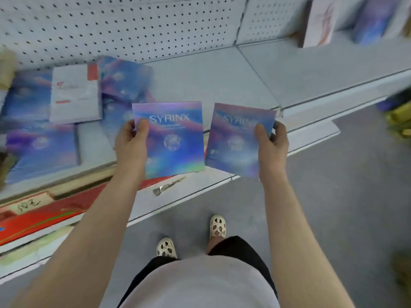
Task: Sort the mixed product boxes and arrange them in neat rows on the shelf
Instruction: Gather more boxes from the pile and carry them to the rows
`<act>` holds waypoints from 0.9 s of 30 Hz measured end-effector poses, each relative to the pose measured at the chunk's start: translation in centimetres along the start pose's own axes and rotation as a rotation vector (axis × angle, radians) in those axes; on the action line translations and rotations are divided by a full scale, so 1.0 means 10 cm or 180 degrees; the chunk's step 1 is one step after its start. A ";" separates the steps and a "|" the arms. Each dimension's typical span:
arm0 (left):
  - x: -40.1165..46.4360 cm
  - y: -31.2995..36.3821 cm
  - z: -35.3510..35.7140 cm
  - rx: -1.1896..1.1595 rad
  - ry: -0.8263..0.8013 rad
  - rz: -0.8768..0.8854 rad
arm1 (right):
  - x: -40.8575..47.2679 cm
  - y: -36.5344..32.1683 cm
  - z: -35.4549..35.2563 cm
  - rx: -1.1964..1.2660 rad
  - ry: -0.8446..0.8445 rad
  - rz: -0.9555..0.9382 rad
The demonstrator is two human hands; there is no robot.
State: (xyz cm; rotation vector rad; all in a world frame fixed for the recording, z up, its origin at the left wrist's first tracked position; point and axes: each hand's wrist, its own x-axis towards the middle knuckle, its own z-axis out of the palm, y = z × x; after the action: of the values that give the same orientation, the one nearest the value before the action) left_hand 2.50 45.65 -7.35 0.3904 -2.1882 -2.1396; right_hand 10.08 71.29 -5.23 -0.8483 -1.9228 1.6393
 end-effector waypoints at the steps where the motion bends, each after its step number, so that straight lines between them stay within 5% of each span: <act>1: -0.03 0.01 0.16 0.0050 -0.0130 0.0027 | 0.03 0.04 -0.15 0.0015 0.0102 0.0032; 18: -0.85 0.17 3.88 -0.0116 -0.1100 -0.0053 | 1.93 0.34 -3.03 -0.0295 0.0984 0.0043; 27: -0.69 0.26 5.40 -0.0168 -0.1181 -0.0037 | 3.23 0.38 -3.71 -0.0206 0.1042 0.0057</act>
State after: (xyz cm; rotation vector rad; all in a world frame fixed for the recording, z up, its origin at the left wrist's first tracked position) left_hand -2.78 99.87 -5.83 -0.0007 -2.2993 -2.4355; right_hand 14.16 120.44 -3.77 -1.0877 -1.7494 1.3554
